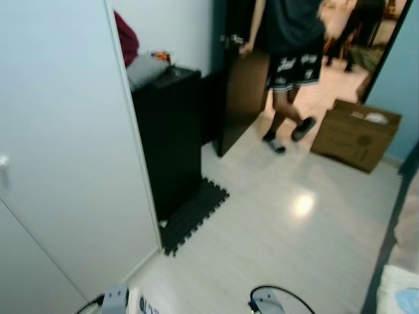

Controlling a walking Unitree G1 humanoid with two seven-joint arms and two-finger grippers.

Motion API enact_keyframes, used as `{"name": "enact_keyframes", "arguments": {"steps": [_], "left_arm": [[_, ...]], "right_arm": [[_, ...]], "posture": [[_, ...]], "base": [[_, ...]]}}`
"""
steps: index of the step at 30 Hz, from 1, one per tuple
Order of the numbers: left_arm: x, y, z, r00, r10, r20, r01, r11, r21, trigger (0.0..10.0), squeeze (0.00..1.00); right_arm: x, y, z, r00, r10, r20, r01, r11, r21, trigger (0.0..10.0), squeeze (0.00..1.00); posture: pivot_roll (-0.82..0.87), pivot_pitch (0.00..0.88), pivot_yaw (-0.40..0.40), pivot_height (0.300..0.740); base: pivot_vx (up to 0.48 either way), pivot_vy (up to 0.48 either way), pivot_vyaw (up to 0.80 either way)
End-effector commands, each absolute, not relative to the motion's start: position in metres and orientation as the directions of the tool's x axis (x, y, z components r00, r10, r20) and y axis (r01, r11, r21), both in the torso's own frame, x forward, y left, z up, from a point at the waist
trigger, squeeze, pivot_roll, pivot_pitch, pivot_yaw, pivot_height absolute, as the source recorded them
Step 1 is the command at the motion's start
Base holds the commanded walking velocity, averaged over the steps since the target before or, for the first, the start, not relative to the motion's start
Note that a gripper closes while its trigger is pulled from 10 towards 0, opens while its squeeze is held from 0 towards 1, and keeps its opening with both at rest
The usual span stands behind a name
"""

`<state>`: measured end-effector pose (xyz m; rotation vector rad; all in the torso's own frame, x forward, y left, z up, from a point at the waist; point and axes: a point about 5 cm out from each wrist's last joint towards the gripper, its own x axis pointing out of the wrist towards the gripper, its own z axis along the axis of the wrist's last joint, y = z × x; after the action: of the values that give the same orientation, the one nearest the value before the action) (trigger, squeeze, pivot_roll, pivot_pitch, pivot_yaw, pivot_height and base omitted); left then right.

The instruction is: Clean up the room

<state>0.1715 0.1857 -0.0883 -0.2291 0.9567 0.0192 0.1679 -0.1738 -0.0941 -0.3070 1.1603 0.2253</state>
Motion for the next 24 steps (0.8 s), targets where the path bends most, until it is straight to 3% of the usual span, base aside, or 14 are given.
{"name": "enact_keyframes", "arguments": {"steps": [1,4,8,13,16,24], "left_arm": [[0.160,0.191,-0.093,0.540,-0.071,-0.839,-0.127,0.978,-0.164,10.0,0.00],[0.160,0.191,-0.093,0.538,-0.071,-0.840,-0.128,0.978,-0.165,10.0,0.00],[0.160,0.189,-0.093,0.540,-0.074,-0.839,-0.130,0.977,-0.169,10.0,0.00],[0.161,0.189,-0.093,0.541,-0.075,-0.838,-0.128,0.977,-0.170,10.0,0.00],[0.161,0.191,-0.092,0.543,-0.070,-0.837,-0.132,0.977,-0.168,10.0,0.00],[0.161,0.189,-0.093,0.542,-0.075,-0.837,-0.130,0.977,-0.172,10.0,0.00]], "right_arm": [[0.164,-0.167,-0.096,0.374,0.033,-0.927,-0.318,0.943,-0.095,10.0,0.00],[0.164,-0.167,-0.096,0.373,0.033,-0.927,-0.319,0.943,-0.095,10.0,0.00],[0.164,-0.168,-0.096,0.385,0.030,-0.922,-0.311,0.945,-0.099,10.0,0.00],[0.144,-0.185,-0.102,0.367,0.016,-0.930,-0.304,0.947,-0.104,10.0,0.00],[0.128,-0.196,-0.106,0.336,0.001,-0.942,-0.310,0.944,-0.110,10.0,0.00],[0.129,-0.202,-0.105,0.333,-0.010,-0.943,-0.292,0.950,-0.113,10.0,0.00]], "posture": [[-0.04,0.000,-0.005,0.740],[-0.05,0.000,-0.005,0.740],[-0.04,0.000,-0.001,0.740],[-0.04,0.000,-0.003,0.740],[-0.04,0.000,-0.005,0.740],[-0.04,0.000,-0.006,0.740]], "base": [[0.322,0.000,-0.79],[0.326,0.000,-0.78],[0.326,0.000,0.00],[0.326,0.000,0.00],[0.326,0.000,-0.77],[0.326,0.000,-0.78]]}}
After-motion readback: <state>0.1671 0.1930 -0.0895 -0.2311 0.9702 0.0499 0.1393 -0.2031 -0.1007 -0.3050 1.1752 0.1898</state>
